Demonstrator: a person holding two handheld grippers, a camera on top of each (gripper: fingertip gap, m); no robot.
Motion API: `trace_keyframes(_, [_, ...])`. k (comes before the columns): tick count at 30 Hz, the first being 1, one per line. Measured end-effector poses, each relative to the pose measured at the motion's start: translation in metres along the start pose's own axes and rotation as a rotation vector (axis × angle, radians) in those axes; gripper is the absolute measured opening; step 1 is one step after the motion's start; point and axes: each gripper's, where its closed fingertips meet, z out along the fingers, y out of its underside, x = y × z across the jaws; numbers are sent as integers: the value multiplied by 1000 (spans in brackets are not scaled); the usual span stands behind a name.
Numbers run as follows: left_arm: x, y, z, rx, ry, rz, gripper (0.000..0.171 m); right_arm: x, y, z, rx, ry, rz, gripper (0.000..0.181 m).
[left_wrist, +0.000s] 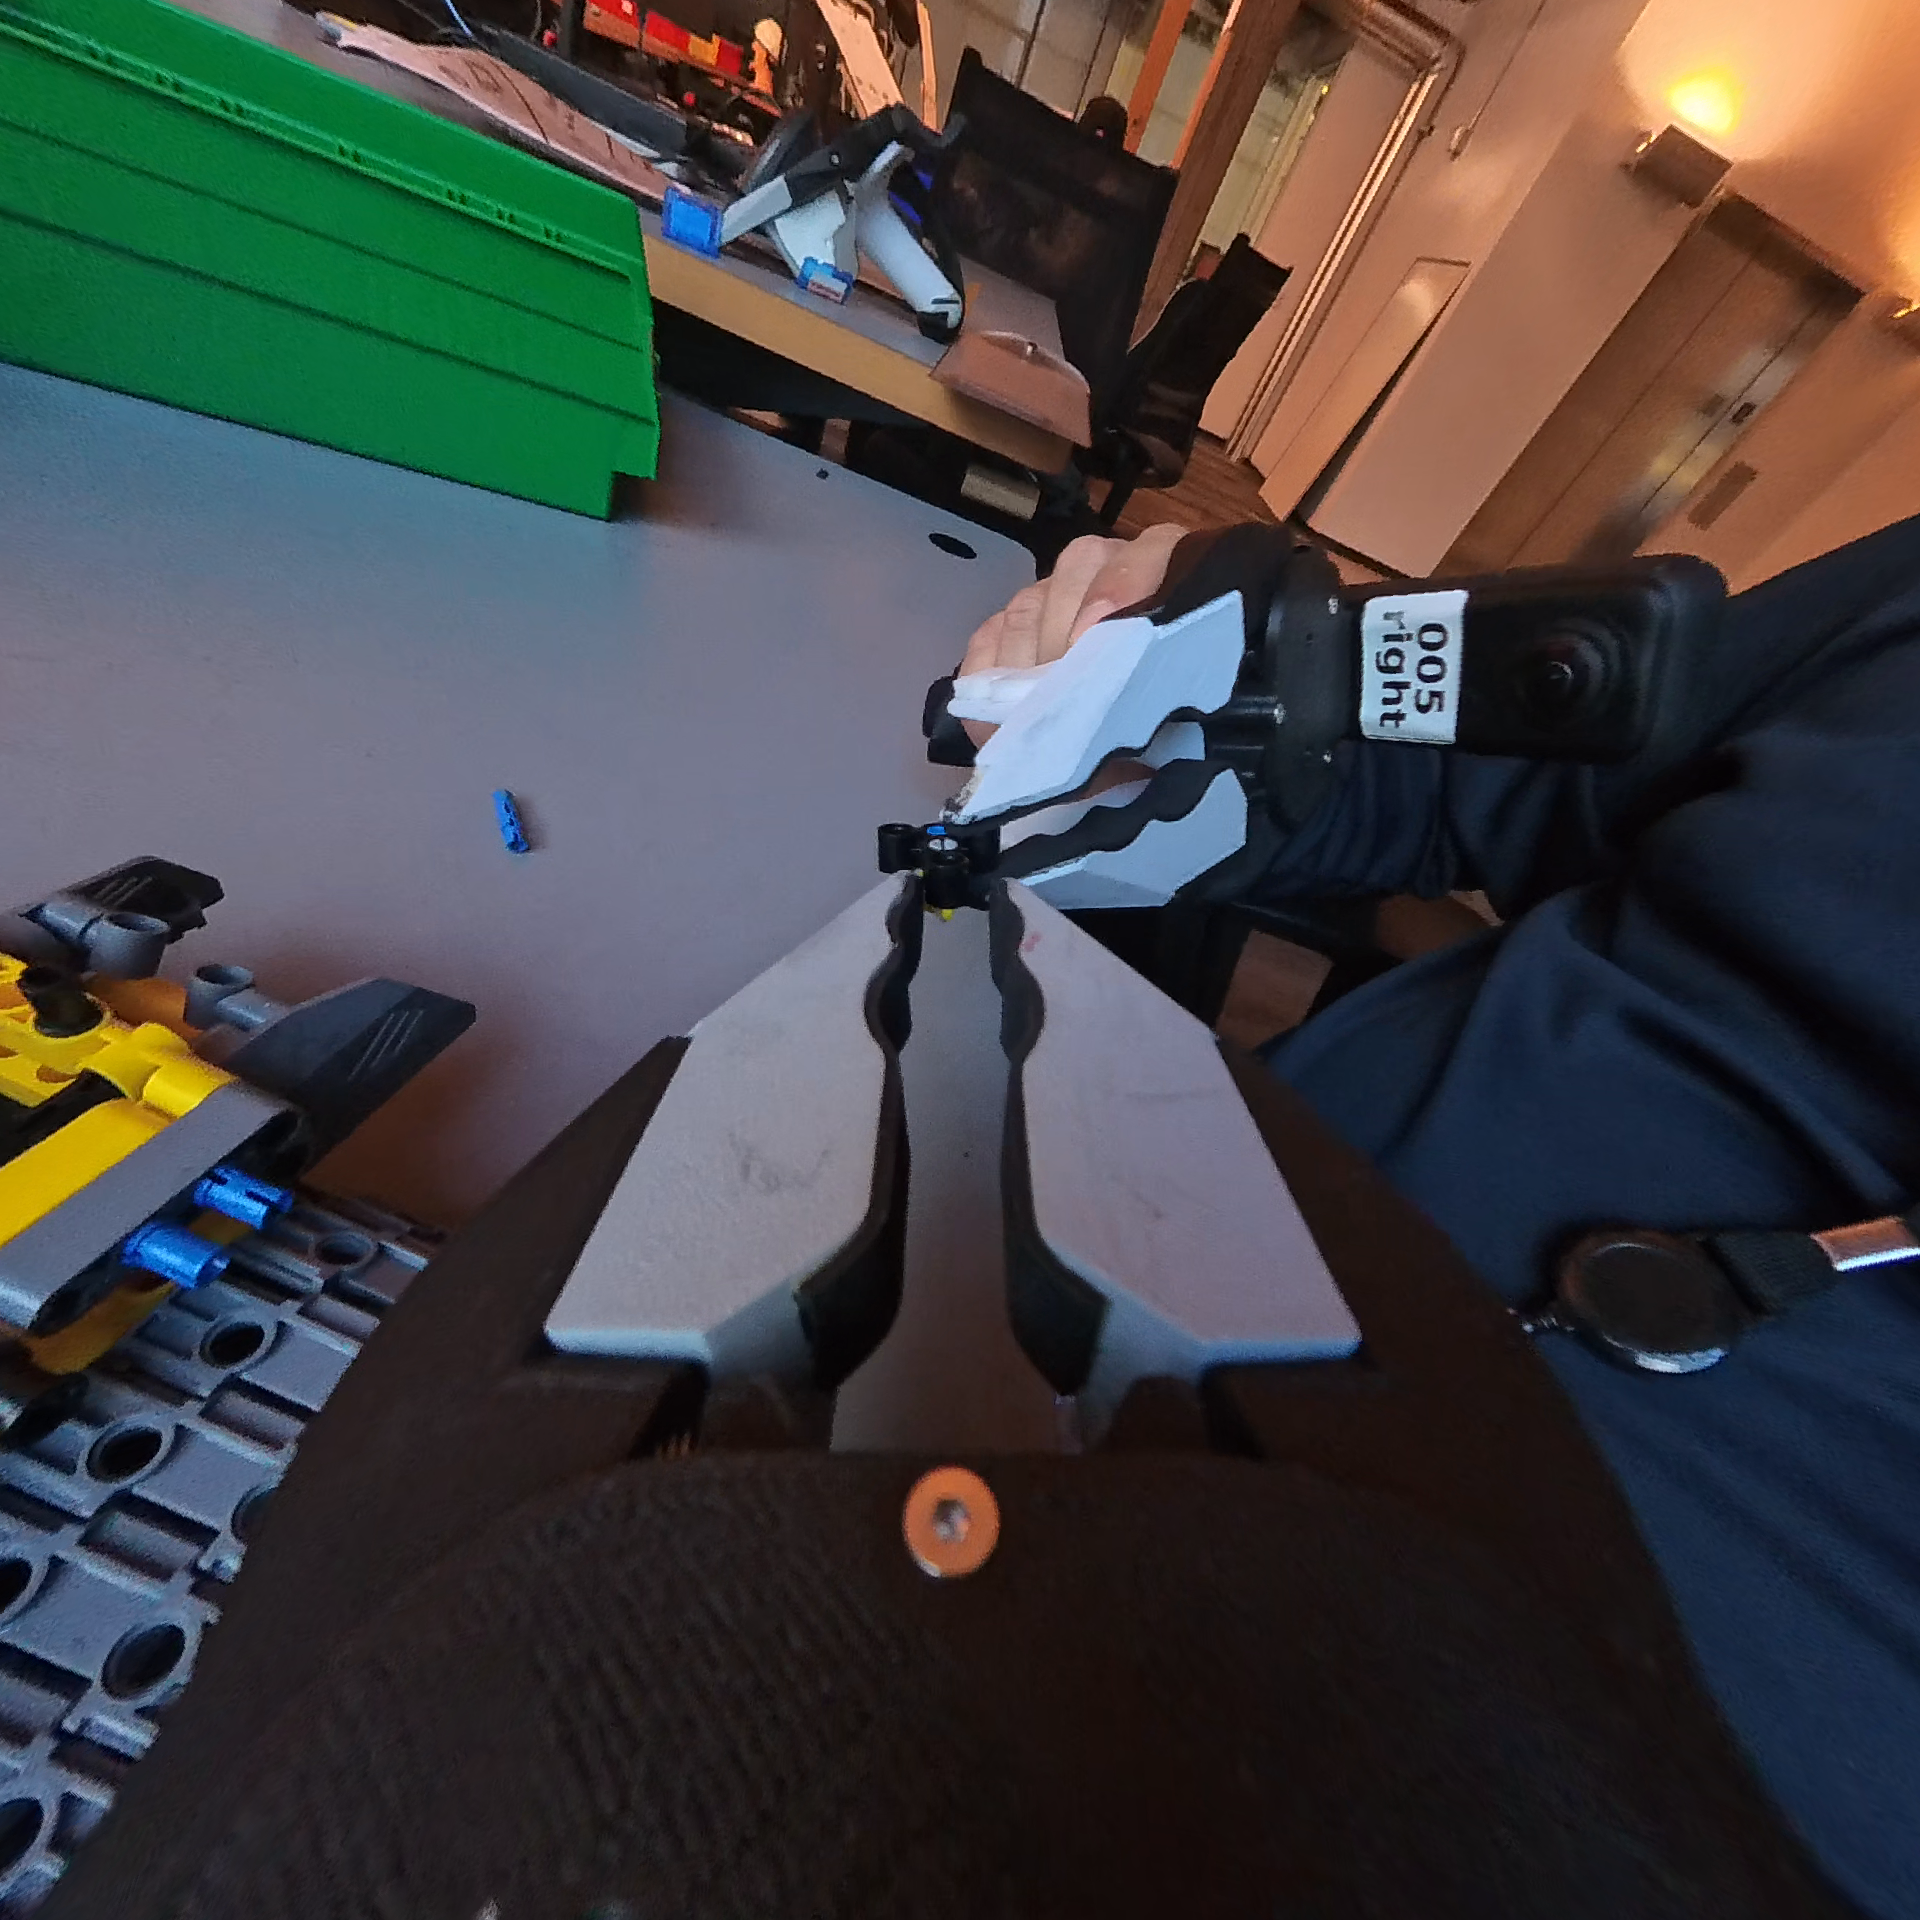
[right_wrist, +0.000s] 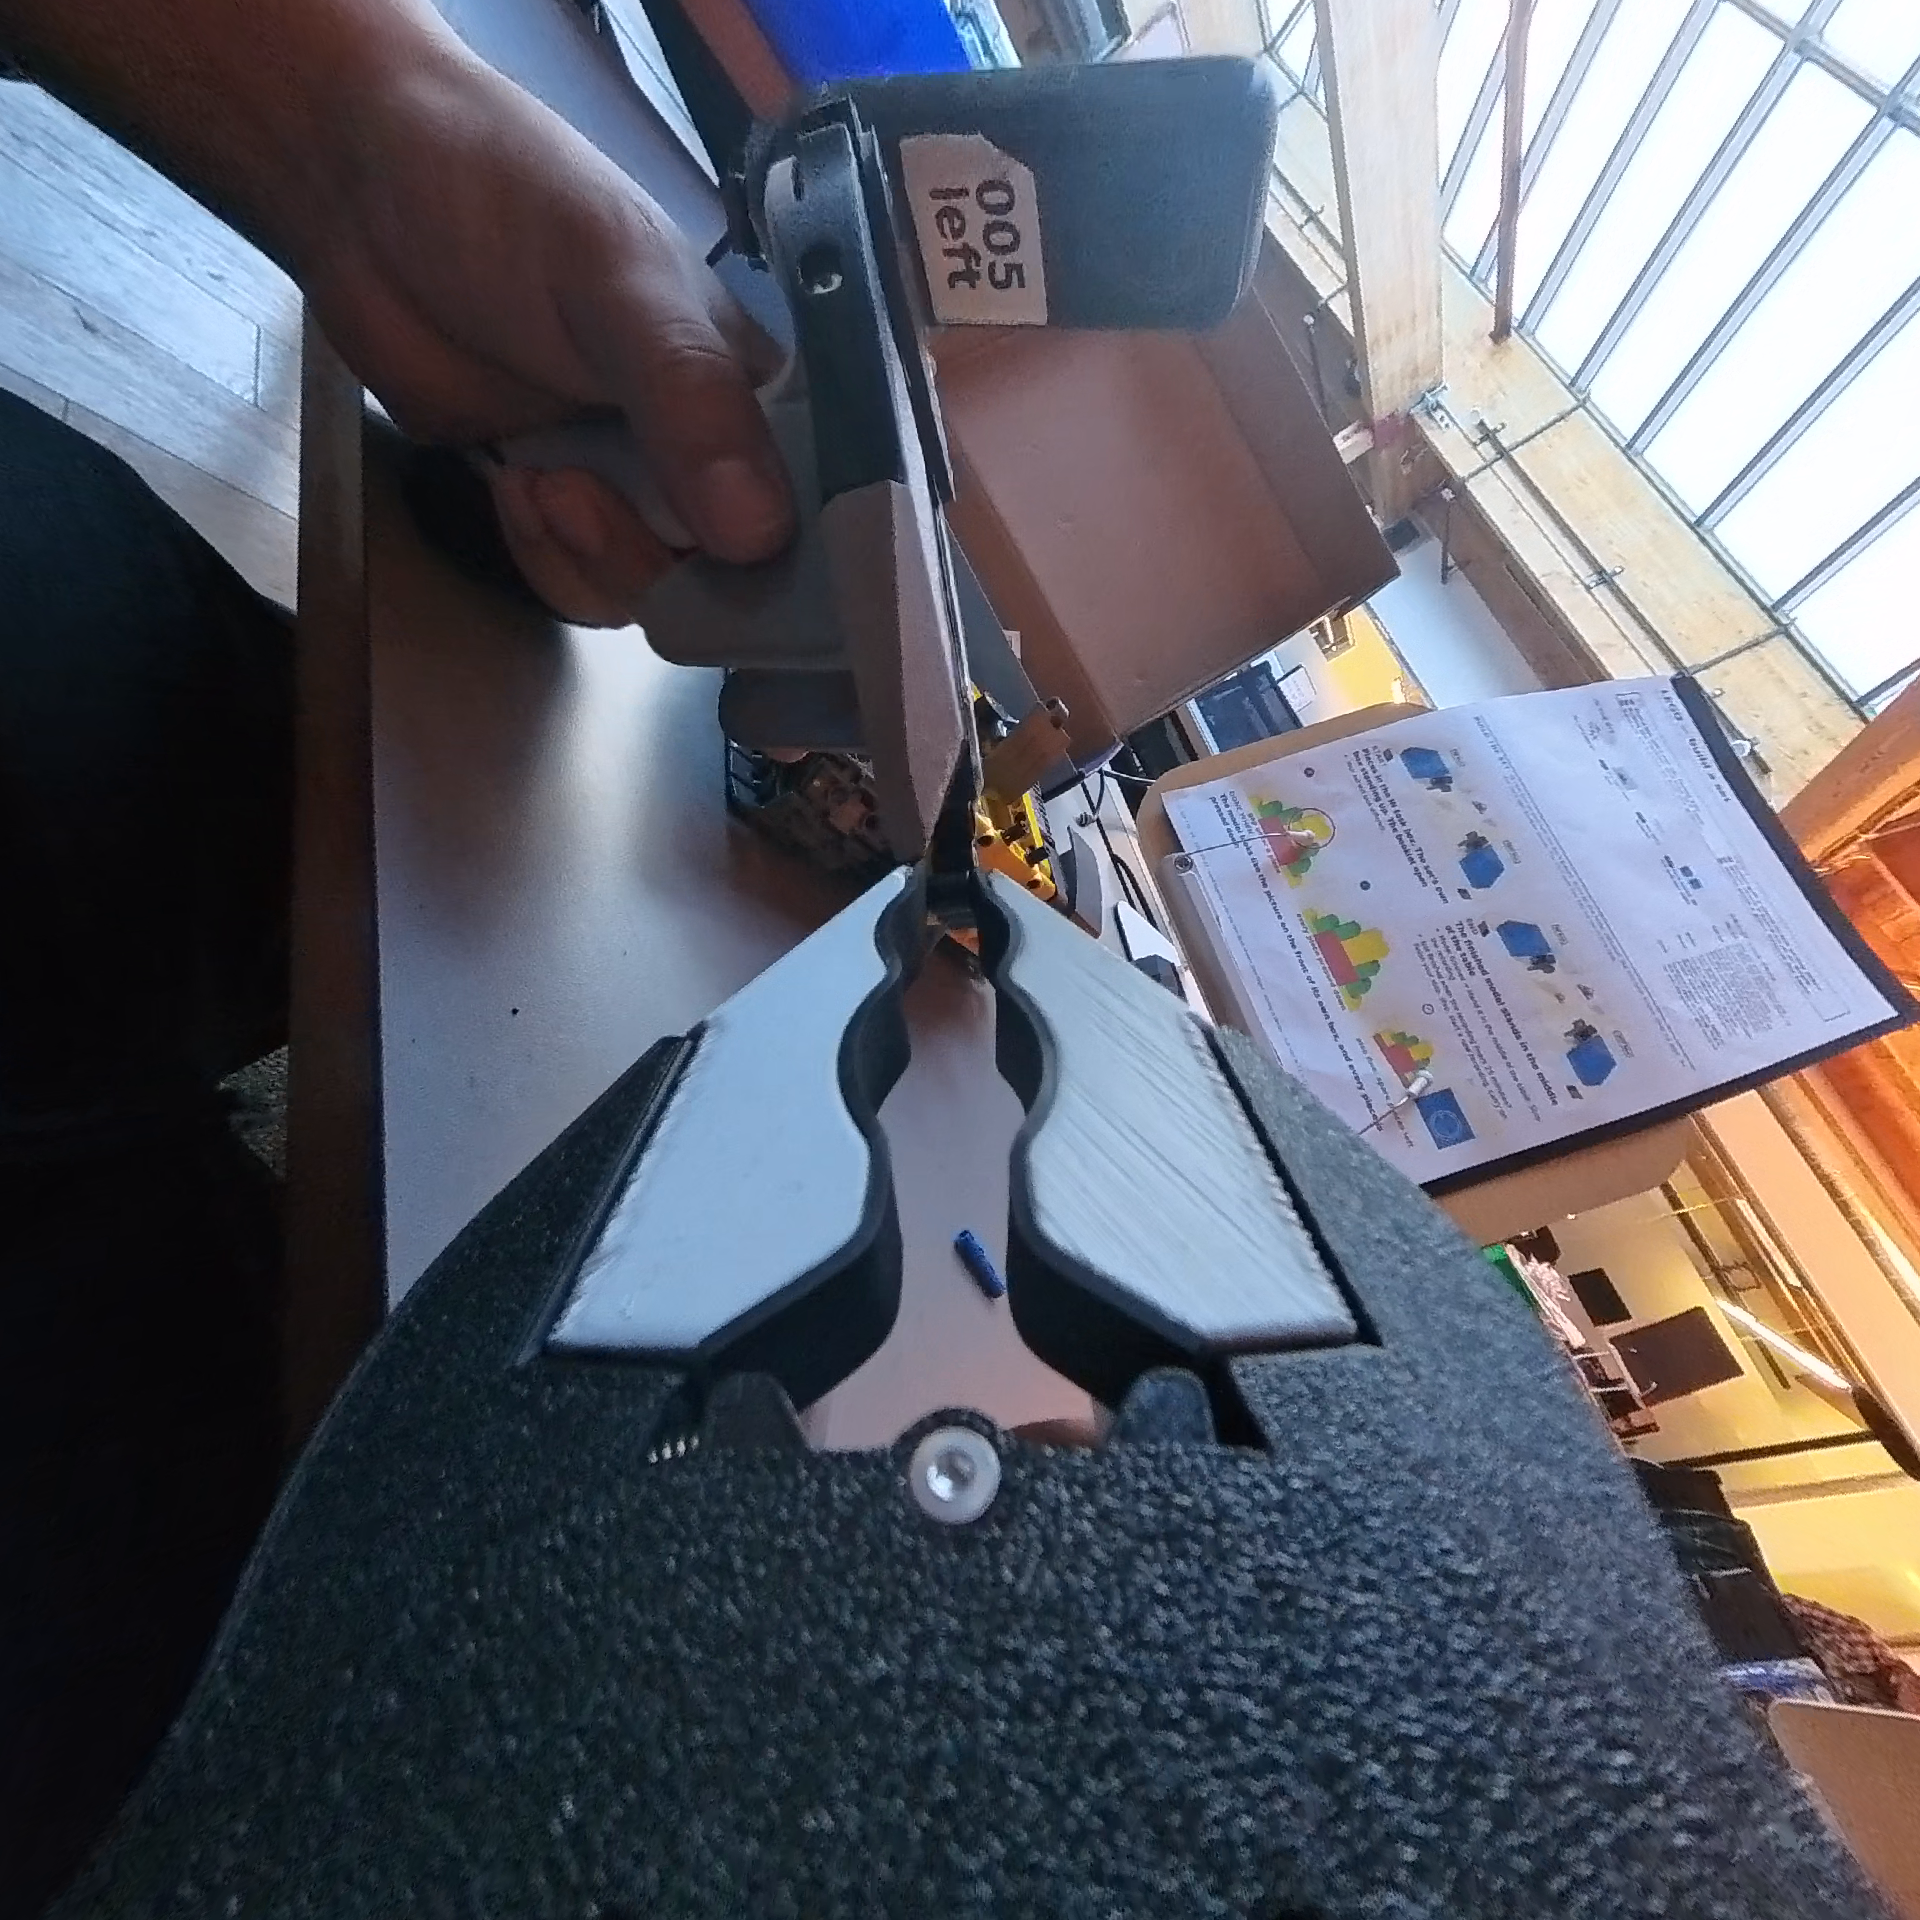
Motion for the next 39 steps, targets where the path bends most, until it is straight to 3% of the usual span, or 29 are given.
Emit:
trace_keyframes(5, [0, 0, 0, -1, -5, 4, 8, 0, 0, 0, 8, -16, 34, 7])
trace_keyframes(15, [-1, -5, -3, 38, 22, -60, 6, 3, 0, 1, 44, -97, 314, 6])
trace_keyframes(26, [-2, -3, -3, 28, -35, 8, 4, 3, 0, 1, 91, -248, 632, 7])
trace_keyframes(29, [-5, 0, -1, -6, -129, 129, 4, 0, 3, 0, 76, -287, 621, 8])
trace_keyframes(33, [-17, 14, 2, -146, -313, 400, 4, -2, 18, -2, -18, -254, 491, 7])
trace_keyframes(36, [-21, 21, 5, -206, -354, 458, 4, -12, 25, -1, -116, -252, 323, 1])
trace_keyframes(39, [-23, 25, 6, -234, -368, 473, 4, -21, 27, 1, -170, -263, 270, 1])
